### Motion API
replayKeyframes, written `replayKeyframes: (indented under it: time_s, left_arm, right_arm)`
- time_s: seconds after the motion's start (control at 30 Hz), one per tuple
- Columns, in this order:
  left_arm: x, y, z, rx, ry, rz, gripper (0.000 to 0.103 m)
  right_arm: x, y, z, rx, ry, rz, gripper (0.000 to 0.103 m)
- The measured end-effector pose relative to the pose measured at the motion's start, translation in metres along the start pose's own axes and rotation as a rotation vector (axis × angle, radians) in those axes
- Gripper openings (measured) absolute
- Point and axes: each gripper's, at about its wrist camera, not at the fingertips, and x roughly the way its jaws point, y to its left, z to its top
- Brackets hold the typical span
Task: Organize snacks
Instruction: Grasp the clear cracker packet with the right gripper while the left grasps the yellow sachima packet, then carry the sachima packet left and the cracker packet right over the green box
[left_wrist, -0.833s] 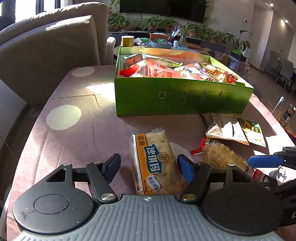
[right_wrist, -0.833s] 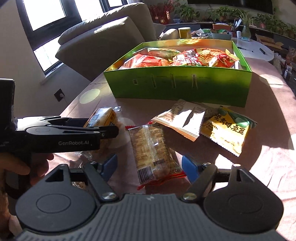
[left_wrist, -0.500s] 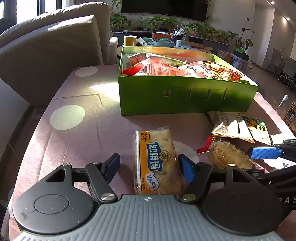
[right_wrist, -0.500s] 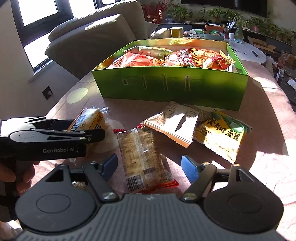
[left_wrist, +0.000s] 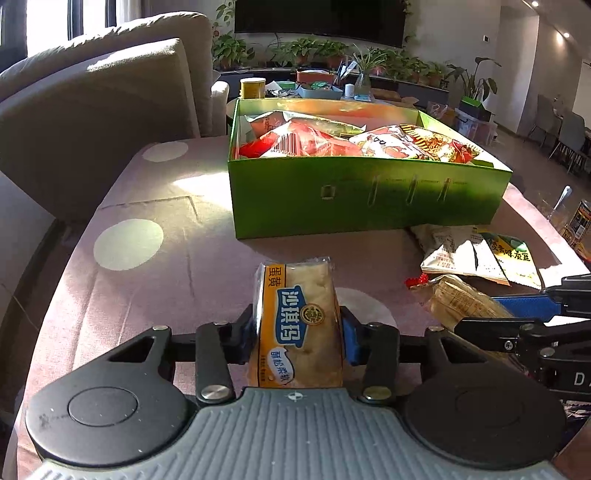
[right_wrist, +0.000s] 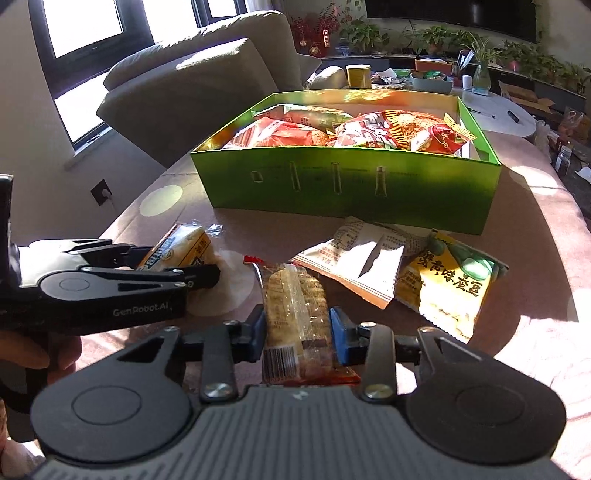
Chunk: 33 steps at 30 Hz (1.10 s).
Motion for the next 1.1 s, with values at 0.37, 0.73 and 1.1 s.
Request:
replayKeyframes:
  time_s: [0.37, 0.73, 1.1]
  left_arm:
    - [-0.032, -0.005, 0.003, 0.012, -0.081, 0.009, 0.041]
    - [-0.053, -0.016, 0.015, 0.032, -0.137, -0.033, 0.041]
    - [-0.049, -0.036, 0.05, 0.071, -0.174, -0.085, 0.041]
  right_arm:
    - [-0.025, 0.007, 0.006, 0.013, -0.061, 0.043, 0.064]
    - [-0.046, 0.004, 0.023, 0.023, -0.16, 0.029, 0.064]
    - [-0.05, -0.019, 0.051, 0.053, -0.235, 0.017, 0.064]
